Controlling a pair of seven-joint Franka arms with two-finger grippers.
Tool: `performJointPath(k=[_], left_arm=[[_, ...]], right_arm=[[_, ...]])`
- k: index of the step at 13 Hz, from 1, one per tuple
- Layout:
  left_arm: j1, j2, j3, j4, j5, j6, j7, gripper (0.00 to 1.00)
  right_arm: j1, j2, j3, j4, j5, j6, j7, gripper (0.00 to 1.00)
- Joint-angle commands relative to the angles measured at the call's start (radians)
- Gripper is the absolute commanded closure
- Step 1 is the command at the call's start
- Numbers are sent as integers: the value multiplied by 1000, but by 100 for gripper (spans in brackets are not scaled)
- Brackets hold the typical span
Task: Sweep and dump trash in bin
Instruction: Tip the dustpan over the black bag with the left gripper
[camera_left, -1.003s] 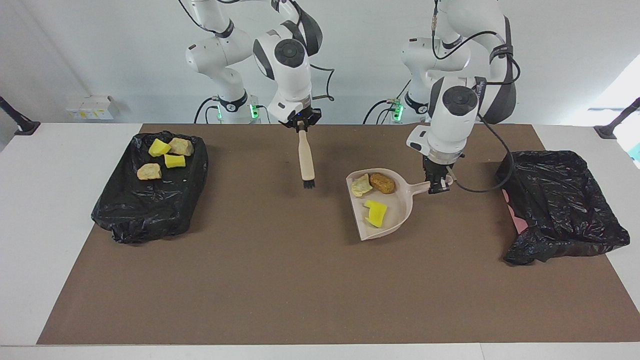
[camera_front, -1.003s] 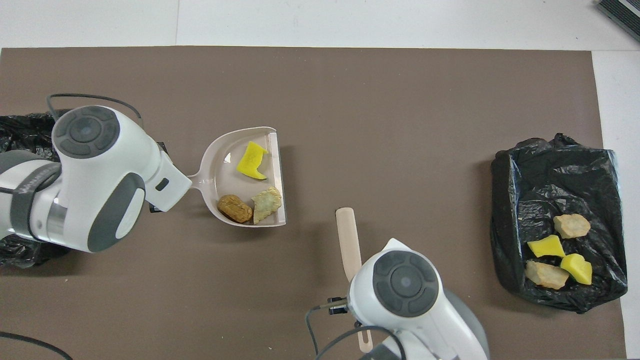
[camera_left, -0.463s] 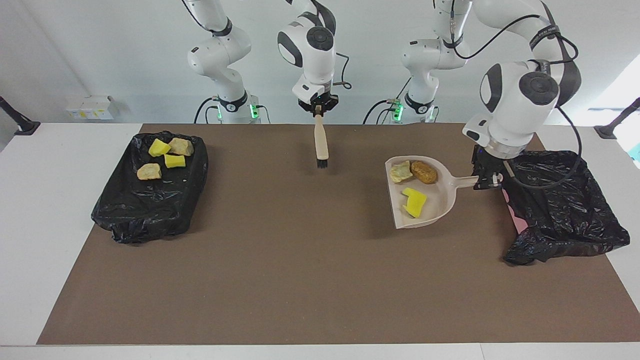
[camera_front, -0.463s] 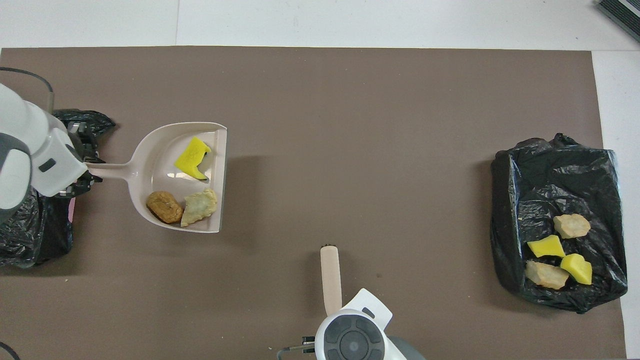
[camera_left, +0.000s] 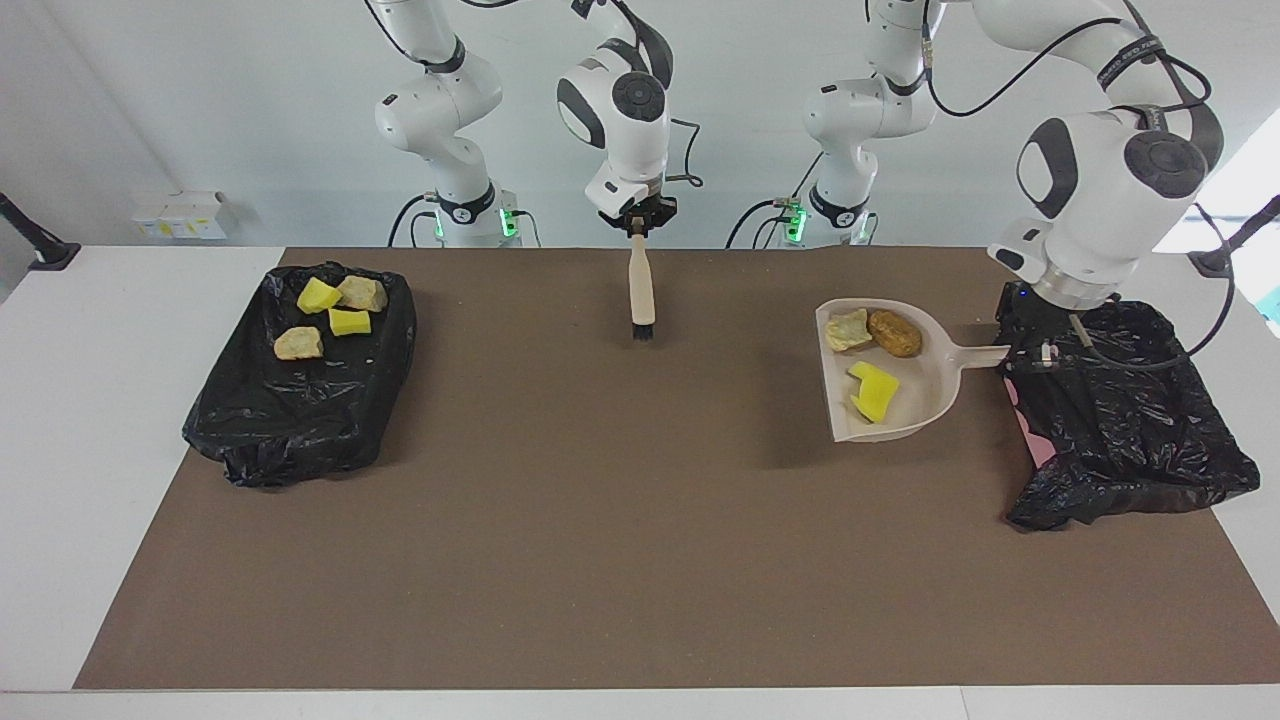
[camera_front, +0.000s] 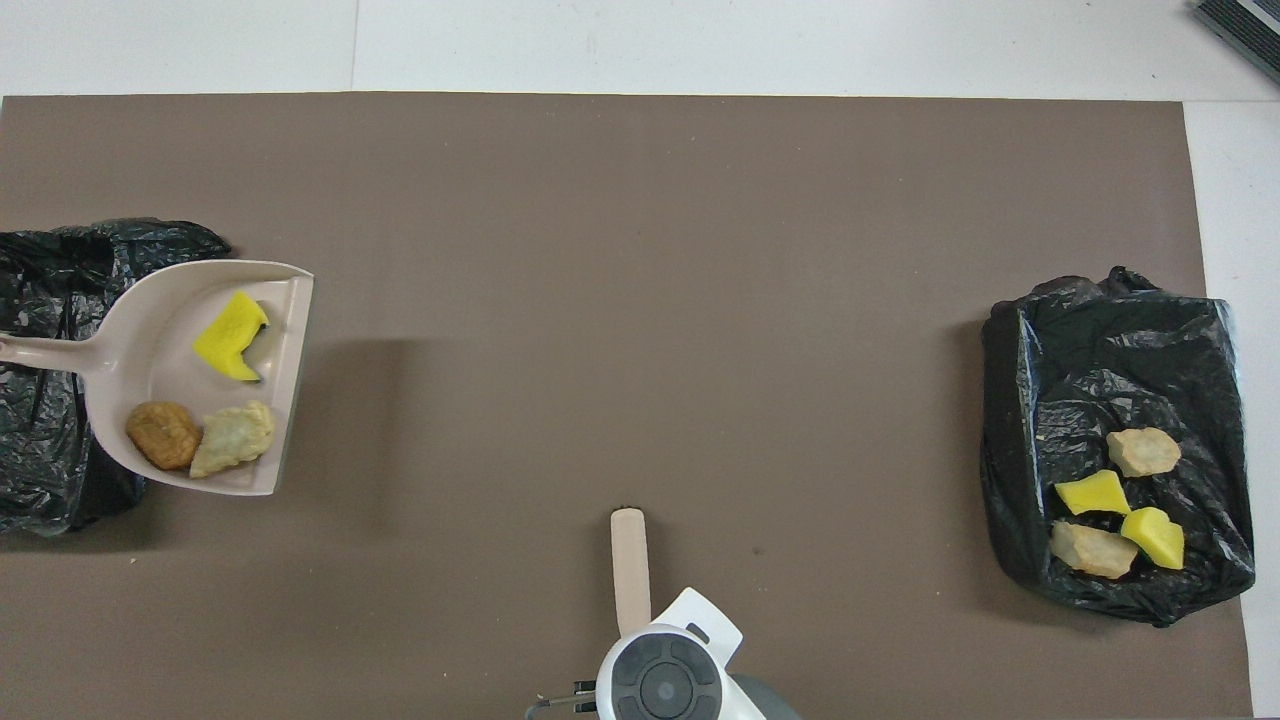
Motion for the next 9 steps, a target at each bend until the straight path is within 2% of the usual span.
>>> performJointPath(k=[1, 3, 7, 8, 9], left_arm=[[112, 2, -11, 22, -11, -2, 102, 100], [157, 3, 11, 22, 26, 46, 118, 100], [174, 11, 80, 21, 110, 228, 104, 100], [172, 15, 83, 21, 144, 251, 81, 100], [168, 17, 82, 21, 202, 273, 43, 100]], right_arm=[[1, 6, -4, -4, 28, 18, -17, 100], [3, 9, -4, -4, 28, 22, -14, 100], [1, 17, -4, -4, 75, 32, 5, 99], [1, 18, -5, -4, 75, 31, 5, 94], [-4, 21, -5, -4, 75, 30, 9, 81]])
